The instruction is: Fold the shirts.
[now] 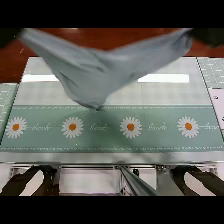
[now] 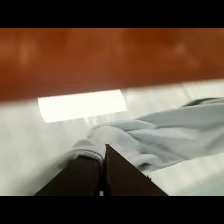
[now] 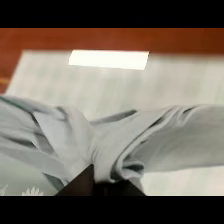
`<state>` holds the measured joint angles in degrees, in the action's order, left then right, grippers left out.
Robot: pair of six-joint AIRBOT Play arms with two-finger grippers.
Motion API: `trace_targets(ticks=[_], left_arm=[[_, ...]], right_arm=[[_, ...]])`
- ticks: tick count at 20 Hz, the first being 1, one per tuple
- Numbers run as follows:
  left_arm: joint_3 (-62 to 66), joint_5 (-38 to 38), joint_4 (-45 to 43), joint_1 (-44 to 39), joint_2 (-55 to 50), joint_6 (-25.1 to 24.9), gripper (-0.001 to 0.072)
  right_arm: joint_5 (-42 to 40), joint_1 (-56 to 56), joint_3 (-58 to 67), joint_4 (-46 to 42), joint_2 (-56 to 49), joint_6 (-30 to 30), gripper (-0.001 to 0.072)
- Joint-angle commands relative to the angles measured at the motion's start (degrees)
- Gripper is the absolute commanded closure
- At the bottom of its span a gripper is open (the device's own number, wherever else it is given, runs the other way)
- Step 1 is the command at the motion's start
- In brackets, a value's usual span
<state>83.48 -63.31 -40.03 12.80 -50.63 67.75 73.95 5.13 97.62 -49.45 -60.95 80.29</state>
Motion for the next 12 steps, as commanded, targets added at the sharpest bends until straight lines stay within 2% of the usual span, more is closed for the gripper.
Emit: trace_targets(ticks=[1, 5, 7, 9, 12], left_arm=[[14.49, -0.37, -7.56, 6.03, 5.27, 1.66, 0.0688], [19.50, 1.73, -32.46, 4.59, 14.45, 10.69, 0.0688], [19.47, 2.82, -40.65, -0.44, 18.14, 12.04, 0.0688], [19.10, 1.46, -44.85, -6.34, 19.76, 12.11, 0.0688], [15.10, -2.91, -46.16, -11.45, 19.34, 13.18, 0.0688]], right_arm=[[7.17, -0.07, 20.02, -3.87, 3.52, 1.81, 0.0685], [13.55, -0.07, 20.41, -9.16, 14.56, 2.32, 0.0685], [16.59, -0.07, 18.86, -11.72, 18.82, 3.32, 0.0685], [21.44, -0.07, 15.37, -13.22, 22.12, 4.44, 0.0685], [25.16, -0.07, 5.95, -12.17, 25.31, 5.73, 0.0685]])
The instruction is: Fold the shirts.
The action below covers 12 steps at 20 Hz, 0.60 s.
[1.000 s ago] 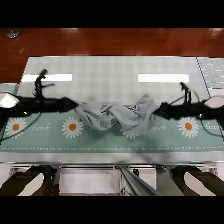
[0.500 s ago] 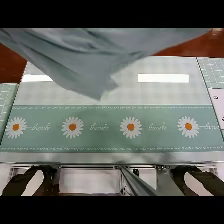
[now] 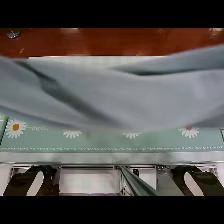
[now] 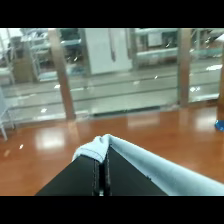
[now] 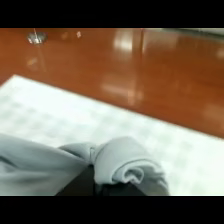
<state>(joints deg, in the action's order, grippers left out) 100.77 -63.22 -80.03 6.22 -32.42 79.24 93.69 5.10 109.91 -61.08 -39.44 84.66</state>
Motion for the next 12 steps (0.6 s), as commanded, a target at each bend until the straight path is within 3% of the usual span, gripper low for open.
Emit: trace_targets(ticks=[1, 4, 6, 9, 12], left_arm=[[-5.75, -4.44, -6.14, -5.18, 0.94, 2.58, 0.0688], [-21.97, -4.90, -8.07, -5.16, 0.55, 8.35, 0.0688], [-34.45, 0.48, -8.20, -5.18, -0.59, 12.28, 0.0688], [-46.29, 11.02, -4.42, -5.18, -6.10, 15.65, 0.0688], [-47.60, 19.04, 1.25, -5.18, -15.04, 16.31, 0.0687]], right_arm=[[5.88, -0.04, -11.74, -0.11, 4.90, 1.33, 0.0685], [3.98, -0.04, -32.50, 0.17, 8.70, 1.29, 0.0685], [-2.29, -0.04, -47.69, 0.20, 10.43, 1.29, 0.0685], [-17.51, -0.04, -66.60, 0.11, 8.33, 1.27, 0.0685], [-33.22, -0.04, -72.11, 0.68, -2.82, 1.27, 0.0685]])
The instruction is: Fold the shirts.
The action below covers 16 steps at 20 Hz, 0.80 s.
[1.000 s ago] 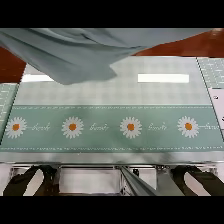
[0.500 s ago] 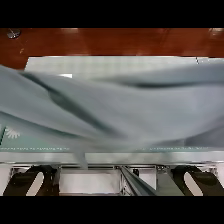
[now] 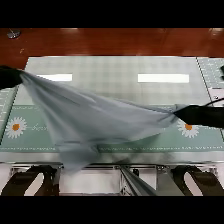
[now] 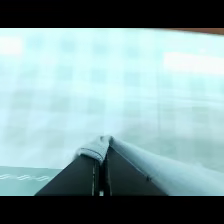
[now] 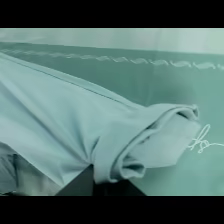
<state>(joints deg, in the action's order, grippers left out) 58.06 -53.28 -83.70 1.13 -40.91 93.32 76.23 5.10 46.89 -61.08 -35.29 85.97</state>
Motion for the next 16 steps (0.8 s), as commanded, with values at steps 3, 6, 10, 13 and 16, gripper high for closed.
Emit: trace_targets(ticks=[3, 6, 10, 13, 16], left_arm=[[-3.32, 15.47, 10.47, -0.09, -14.58, 2.23, 0.0687], [-2.75, 15.56, 15.78, -0.09, -19.85, 2.19, 0.0686], [-2.40, 11.89, 15.13, 0.31, -21.33, -1.05, -0.0002], [0.17, -0.44, 12.66, 4.37, -21.35, -6.14, 0.0006], [-2.32, -12.63, 12.52, 10.82, -21.22, -11.28, 0.0007]], right_arm=[[-25.62, -0.04, -4.63, 7.04, -22.71, -2.60, 0.0684], [-24.70, -0.04, 4.87, 15.43, -38.95, -5.09, 0.0640], [-11.06, 2.62, 17.40, 20.94, -50.16, -7.65, 0.0083], [-0.07, 9.55, 22.95, 19.45, -48.02, -11.39, 0.0083], [4.15, 17.84, 22.23, 7.21, -39.93, -12.35, 0.0083]])
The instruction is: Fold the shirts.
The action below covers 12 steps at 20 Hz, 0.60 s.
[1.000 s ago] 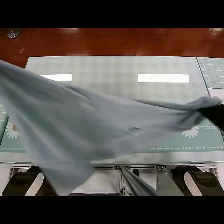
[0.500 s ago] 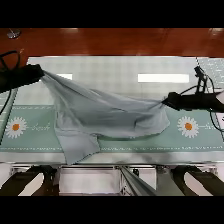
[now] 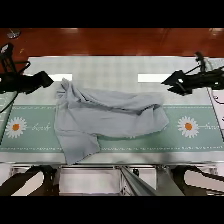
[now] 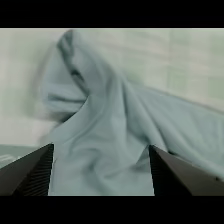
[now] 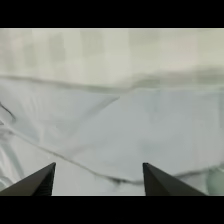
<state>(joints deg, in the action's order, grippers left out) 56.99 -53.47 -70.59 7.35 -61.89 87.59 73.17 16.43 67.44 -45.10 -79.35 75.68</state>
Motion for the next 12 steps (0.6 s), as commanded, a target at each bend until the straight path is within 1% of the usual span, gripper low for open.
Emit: trace_targets(ticks=[1, 2, 3, 5, 7, 9, 12], left_arm=[[-4.96, -14.91, -0.55, 6.84, -0.33, -6.23, 0.0008], [-9.38, -16.81, -0.24, 9.64, -0.66, -4.04, 0.0008], [-13.49, -17.73, 1.27, 12.17, -0.61, -3.80, 0.0008], [-20.17, -19.28, 4.13, 17.46, -0.35, -5.20, 0.0008], [-23.76, -19.43, 7.37, 21.84, -0.31, -7.21, 0.0008], [-25.22, -18.75, 11.43, 23.50, -0.39, -9.73, 0.0008], [-25.79, -15.96, 17.14, 21.99, -0.98, -13.99, 0.0008]], right_arm=[[6.99, 8.72, -0.15, -13.44, 7.19, -2.05, 0.0083], [5.60, 11.19, -3.65, -16.06, 10.71, -2.05, 0.0083], [3.82, 13.46, -7.98, -16.20, 14.05, -2.08, 0.0083], [-0.24, 16.92, -18.43, -14.69, 21.07, -2.16, 0.0083], [-3.58, 17.79, -29.00, -11.80, 27.39, -3.52, 0.0084], [-5.79, 17.75, -36.20, -7.63, 31.39, -3.98, 0.0083], [-5.44, 17.75, -40.72, -3.61, 32.50, -5.73, 0.0083]])
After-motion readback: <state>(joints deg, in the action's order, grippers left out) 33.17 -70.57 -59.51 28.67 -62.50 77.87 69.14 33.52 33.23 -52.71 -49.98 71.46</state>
